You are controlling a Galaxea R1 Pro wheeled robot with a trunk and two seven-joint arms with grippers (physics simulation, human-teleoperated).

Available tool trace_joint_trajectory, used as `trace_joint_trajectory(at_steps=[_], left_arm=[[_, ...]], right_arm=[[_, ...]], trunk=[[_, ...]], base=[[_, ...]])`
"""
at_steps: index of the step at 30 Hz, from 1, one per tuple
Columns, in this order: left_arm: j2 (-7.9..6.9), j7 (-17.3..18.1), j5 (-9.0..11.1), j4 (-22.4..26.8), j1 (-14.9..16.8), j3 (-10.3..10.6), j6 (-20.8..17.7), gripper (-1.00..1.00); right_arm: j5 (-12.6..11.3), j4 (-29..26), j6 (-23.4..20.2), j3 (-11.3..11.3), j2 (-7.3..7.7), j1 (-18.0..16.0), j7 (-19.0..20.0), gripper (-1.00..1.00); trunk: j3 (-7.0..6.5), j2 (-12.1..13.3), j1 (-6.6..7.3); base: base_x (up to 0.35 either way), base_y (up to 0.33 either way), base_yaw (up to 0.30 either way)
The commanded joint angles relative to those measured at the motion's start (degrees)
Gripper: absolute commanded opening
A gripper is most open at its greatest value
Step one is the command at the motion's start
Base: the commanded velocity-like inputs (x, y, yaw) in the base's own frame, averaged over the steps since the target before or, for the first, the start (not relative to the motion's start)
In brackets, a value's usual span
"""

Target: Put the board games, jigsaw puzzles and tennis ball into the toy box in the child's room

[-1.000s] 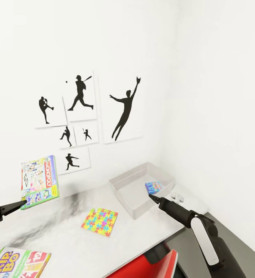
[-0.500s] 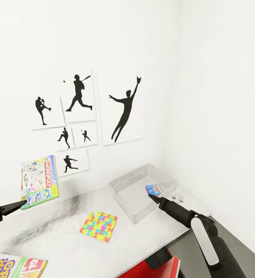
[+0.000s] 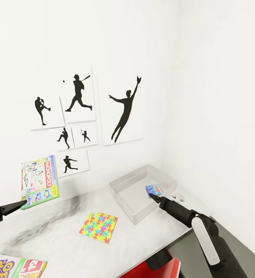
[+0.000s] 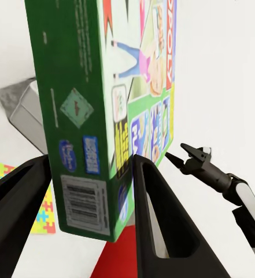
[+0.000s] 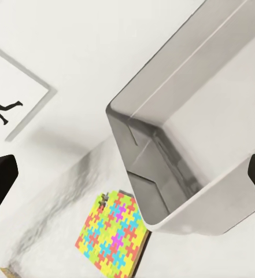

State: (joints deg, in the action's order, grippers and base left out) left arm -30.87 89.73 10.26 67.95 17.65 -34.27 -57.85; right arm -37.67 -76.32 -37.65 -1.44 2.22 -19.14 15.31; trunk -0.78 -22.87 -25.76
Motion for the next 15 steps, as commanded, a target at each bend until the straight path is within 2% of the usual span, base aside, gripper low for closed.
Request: trace_joint_trajectory(at_steps=[1, 15], left_arm=[[-0.03, 0.3, -0.1, 0.0, 0.0, 0.0, -0.6, -1.0], [0.17, 0.3, 0.0, 0.0, 0.0, 0.0, -0.6, -1.0]], right_arm=[[0.0, 0.0, -0.3, -0.1, 0.0, 0.0, 0.2, 1.0], [0.0, -0.1, -0.3, -0.1, 0.19, 0.0, 0.2, 1.0]], trunk=[[0.02, 0.0, -0.02], [0.02, 0.0, -0.02]], base=[[0.003, 0.0, 0.0], [0.0, 0.0, 0.0]])
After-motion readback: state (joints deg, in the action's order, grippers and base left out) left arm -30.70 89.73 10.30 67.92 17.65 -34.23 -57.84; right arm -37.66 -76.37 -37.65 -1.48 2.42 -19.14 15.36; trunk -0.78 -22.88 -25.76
